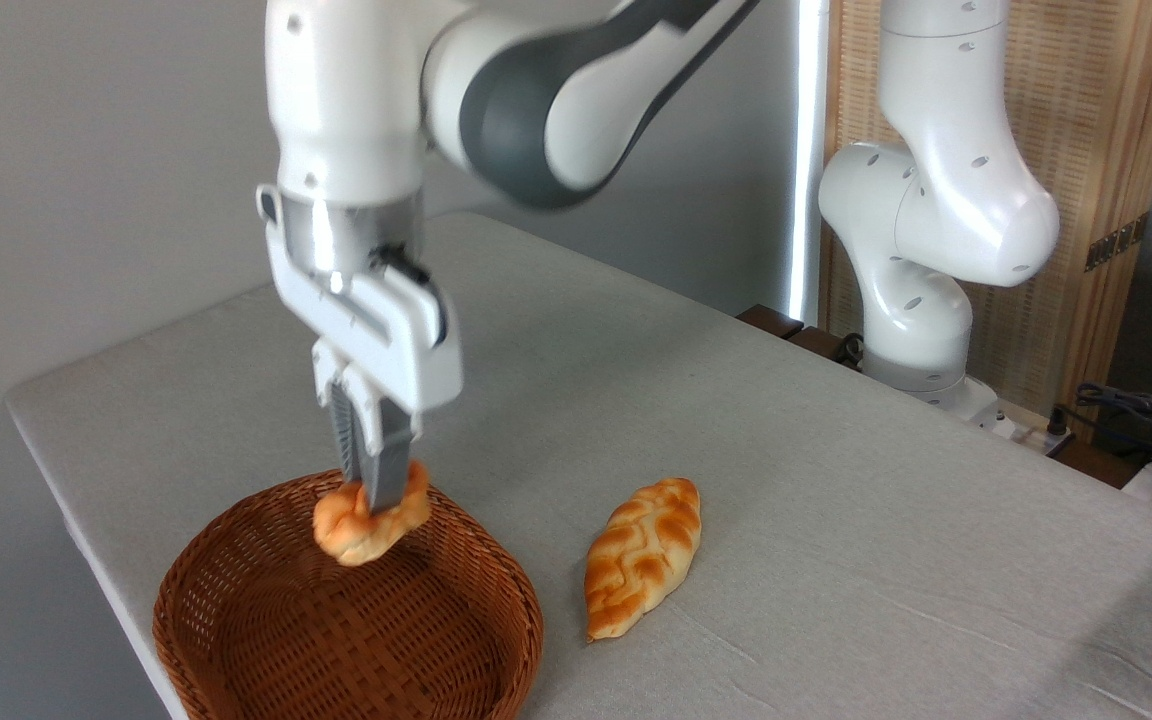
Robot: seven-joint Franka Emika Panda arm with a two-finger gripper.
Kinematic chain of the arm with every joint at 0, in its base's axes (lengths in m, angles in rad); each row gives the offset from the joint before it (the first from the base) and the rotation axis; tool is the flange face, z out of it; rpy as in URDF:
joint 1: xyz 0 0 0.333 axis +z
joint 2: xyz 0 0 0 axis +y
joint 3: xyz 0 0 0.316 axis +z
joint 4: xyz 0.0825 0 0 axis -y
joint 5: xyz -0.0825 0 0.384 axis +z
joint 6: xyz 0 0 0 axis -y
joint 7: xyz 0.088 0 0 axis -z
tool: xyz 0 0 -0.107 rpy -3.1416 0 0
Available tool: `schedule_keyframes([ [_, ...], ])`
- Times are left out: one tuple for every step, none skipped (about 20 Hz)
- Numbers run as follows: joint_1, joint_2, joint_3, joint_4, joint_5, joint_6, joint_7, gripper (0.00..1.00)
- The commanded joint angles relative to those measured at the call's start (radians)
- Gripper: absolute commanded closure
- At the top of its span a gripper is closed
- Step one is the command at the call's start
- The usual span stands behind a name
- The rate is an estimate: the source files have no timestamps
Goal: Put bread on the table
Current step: 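Lift the roll out of the basket and carry it toward the braided loaf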
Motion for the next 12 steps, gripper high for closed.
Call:
schedule_keyframes([
  [-0.001, -0.097, 0.033, -0.058, -0.028, -0.093, 0.030, 0.89],
  [-0.002, -0.127, 0.035, -0.102, -0.028, -0.095, 0.056, 0.89],
  [-0.004, -0.169, 0.036, -0.159, -0.028, -0.095, 0.088, 0.89],
  [-0.007, -0.213, 0.043, -0.220, -0.028, -0.093, 0.123, 0.89],
  [-0.012, -0.252, 0.050, -0.272, -0.028, -0.093, 0.160, 0.88],
  [-0.024, -0.275, 0.052, -0.315, -0.028, -0.095, 0.178, 0.88],
  [-0.038, -0.293, 0.058, -0.351, -0.025, -0.093, 0.183, 0.88],
  [-0.062, -0.304, 0.073, -0.380, -0.020, -0.095, 0.185, 0.88],
  [-0.088, -0.307, 0.088, -0.403, -0.018, -0.095, 0.183, 0.83],
  [-0.105, -0.307, 0.092, -0.423, -0.018, -0.095, 0.183, 0.80],
  [-0.114, -0.306, 0.092, -0.434, -0.018, -0.095, 0.183, 0.77],
  [-0.127, -0.301, 0.092, -0.441, -0.018, -0.093, 0.180, 0.68],
])
